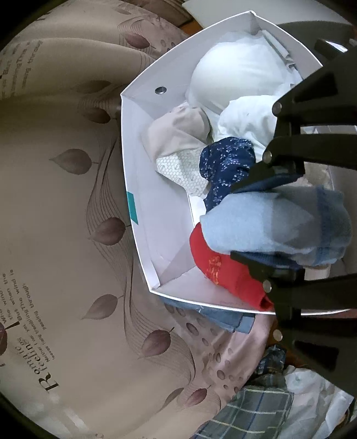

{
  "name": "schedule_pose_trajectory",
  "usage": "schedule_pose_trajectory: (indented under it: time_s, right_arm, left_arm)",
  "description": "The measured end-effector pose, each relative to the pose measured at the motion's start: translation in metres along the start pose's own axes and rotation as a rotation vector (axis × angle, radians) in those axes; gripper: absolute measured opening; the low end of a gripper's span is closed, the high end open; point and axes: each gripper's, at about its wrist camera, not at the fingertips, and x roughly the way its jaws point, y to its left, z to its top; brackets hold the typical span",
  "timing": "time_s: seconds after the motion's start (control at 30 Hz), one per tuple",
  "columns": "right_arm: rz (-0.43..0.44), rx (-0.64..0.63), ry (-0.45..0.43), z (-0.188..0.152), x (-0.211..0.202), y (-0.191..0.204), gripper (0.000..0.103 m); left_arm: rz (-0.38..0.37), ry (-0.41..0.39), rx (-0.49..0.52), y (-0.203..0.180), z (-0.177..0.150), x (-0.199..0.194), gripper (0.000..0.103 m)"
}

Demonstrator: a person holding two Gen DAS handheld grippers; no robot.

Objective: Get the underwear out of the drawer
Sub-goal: 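Carry the light blue sock over the white box with the left tool, then open the left tool to drop the light blue sock into the box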

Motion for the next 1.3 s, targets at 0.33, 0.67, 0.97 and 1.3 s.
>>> schedule_pose_trajectory:
  time_s: [0.33, 0.67, 0.97, 1.3]
  right_arm:
    - [-0.001, 0.0, -0.001, 0.0, -0.001, 0.0, 0.041]
    - [-0.002, 0.0, -0.008, 0.002, -0.002, -0.002, 0.041]
    - [-0.017, -0.006, -0.009, 0.003, -0.001, -0.003, 0.041]
    - [-0.045, -0.013, -0.008, 0.001, 0.001, -0.003, 0.041]
  left_arm:
    - [0.008, -0.055, 0.04, -0.012, -0.005, -0.027, 0.055]
    - [-0.005, -0.143, 0.009, -0.007, -0.022, -0.065, 0.055]
    - [0.053, -0.219, -0.017, 0.006, -0.077, -0.106, 0.055]
    - [0.1, -0.091, -0.087, 0.002, -0.185, -0.052, 0.055]
